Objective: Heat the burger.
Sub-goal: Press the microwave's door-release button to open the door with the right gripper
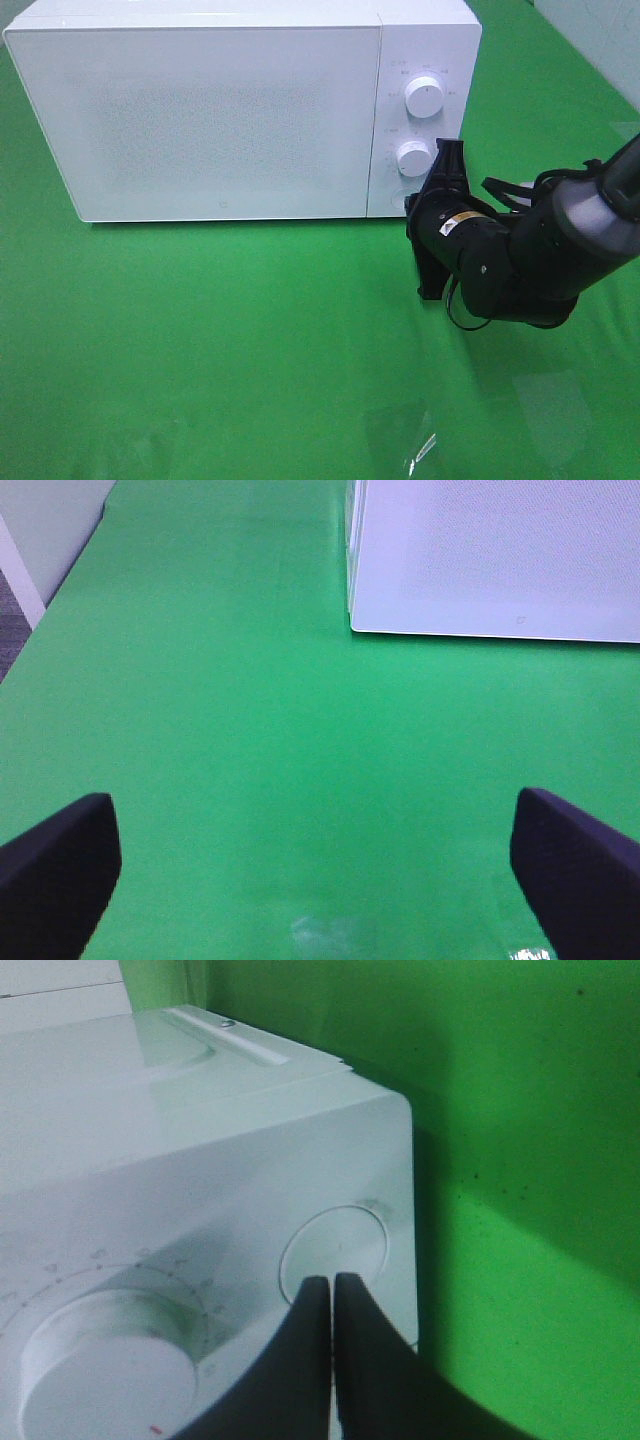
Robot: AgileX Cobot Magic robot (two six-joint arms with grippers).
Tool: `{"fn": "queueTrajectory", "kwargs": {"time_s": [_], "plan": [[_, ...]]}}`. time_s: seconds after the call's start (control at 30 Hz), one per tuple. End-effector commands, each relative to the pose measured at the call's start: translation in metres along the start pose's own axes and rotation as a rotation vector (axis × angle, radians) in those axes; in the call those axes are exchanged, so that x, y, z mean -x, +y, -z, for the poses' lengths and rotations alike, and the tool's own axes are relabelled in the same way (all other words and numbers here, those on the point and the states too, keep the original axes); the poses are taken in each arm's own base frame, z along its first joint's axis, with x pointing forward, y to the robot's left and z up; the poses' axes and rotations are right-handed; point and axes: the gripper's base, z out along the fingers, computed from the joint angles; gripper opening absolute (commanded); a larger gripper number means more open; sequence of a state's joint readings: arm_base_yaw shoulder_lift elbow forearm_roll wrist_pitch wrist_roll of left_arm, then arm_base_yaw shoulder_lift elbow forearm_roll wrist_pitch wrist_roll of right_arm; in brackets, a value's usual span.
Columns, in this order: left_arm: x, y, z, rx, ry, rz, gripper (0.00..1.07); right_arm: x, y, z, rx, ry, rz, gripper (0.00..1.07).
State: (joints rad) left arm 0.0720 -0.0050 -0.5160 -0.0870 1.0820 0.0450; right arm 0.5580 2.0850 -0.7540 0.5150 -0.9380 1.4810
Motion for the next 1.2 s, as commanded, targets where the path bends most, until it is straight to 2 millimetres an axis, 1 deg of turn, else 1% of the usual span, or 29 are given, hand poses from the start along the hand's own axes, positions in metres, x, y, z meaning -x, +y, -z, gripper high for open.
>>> {"fn": "queueTrajectory", "kwargs": {"time_s": [0.03,0.07,0.1,0.27,0.63,0.8,1.03,1.1,1.2], "plan": [[0.000,0.000,0.001,0.000,-0.022,0.002,0.98,0.001,0.002,-0.006,-0.006,0.002,0.015,0.00],[0.000,0.000,0.001,0.000,-0.022,0.002,0.98,0.003,0.003,-0.010,-0.003,-0.005,0.016,0.00],[0.000,0.000,0.001,0.000,-0.022,0.002,0.98,0.003,0.003,-0.010,-0.003,-0.005,0.016,0.00],[0.000,0.000,0.001,0.000,-0.022,0.002,0.98,-0.001,0.003,-0.020,0.008,-0.003,0.018,0.00],[0.001,0.000,0.001,0.000,-0.015,0.002,0.98,0.000,0.009,-0.028,0.082,-0.040,0.040,0.00],[0.001,0.000,0.001,0.000,-0.015,0.002,0.98,0.005,0.014,-0.028,0.132,-0.083,0.041,0.00],[0.001,0.000,0.001,0.000,-0.015,0.002,0.98,0.007,0.019,-0.026,0.192,-0.105,0.042,0.00],[0.001,0.000,0.001,0.000,-0.015,0.002,0.98,0.008,0.026,-0.025,0.270,-0.122,0.066,0.00],[0.001,0.000,0.001,0.000,-0.015,0.002,0.98,0.008,0.029,-0.025,0.298,-0.126,0.068,0.00]]}}
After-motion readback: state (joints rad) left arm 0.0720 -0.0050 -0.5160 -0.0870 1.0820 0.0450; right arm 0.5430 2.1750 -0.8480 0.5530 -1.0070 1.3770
